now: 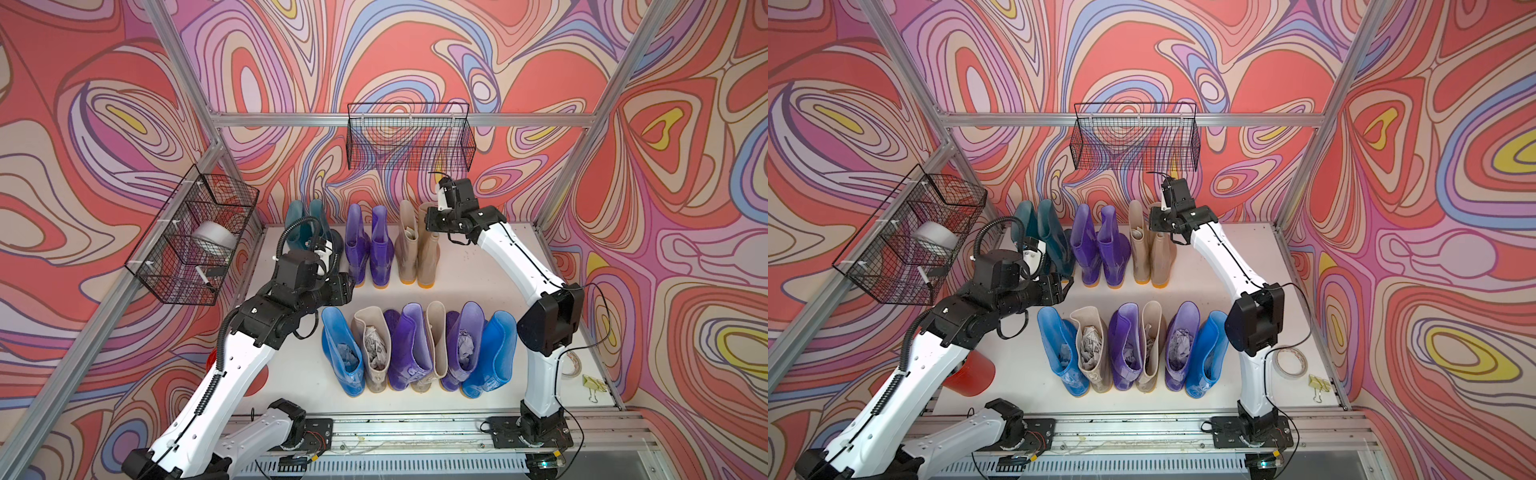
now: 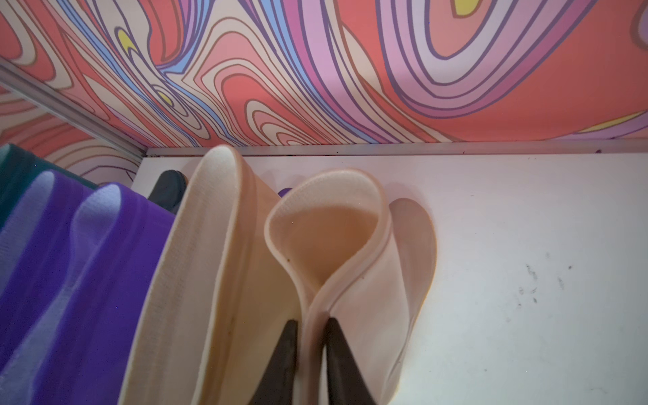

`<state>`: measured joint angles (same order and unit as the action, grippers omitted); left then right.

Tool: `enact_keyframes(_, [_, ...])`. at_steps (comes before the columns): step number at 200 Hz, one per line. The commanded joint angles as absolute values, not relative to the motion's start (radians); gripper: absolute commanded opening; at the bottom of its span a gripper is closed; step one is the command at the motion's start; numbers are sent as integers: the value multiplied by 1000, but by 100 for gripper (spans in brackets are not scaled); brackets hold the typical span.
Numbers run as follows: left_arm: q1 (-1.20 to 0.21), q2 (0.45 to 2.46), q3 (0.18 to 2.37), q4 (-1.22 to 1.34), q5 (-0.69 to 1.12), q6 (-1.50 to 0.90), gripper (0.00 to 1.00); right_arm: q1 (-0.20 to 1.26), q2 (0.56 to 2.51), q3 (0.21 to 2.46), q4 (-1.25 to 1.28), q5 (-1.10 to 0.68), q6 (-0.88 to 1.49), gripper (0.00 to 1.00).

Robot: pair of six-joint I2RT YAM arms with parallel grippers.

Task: Match and arrange rain boots in pairs
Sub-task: Pair a pair of rain boots at the center of the board.

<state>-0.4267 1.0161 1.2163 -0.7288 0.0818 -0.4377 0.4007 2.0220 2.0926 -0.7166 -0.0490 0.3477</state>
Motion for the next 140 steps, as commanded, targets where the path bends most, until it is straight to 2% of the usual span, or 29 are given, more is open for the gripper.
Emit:
enact_keyframes(1, [-433, 1000, 1207, -750, 62, -423, 64, 406, 2001, 2123, -658, -54, 340, 25])
enact_keyframes(29, [-433, 1000, 1215, -751, 55, -420, 64, 407, 1985, 2126, -666, -50, 329, 31])
enact_keyframes(66, [-433, 1000, 1226, -758, 46, -417, 64, 407, 1968, 2140, -684, -45, 316, 33])
enact_keyframes(140, [-433, 1002, 1325, -858, 9, -354, 65, 406, 1932, 2138, -717, -41, 292, 43])
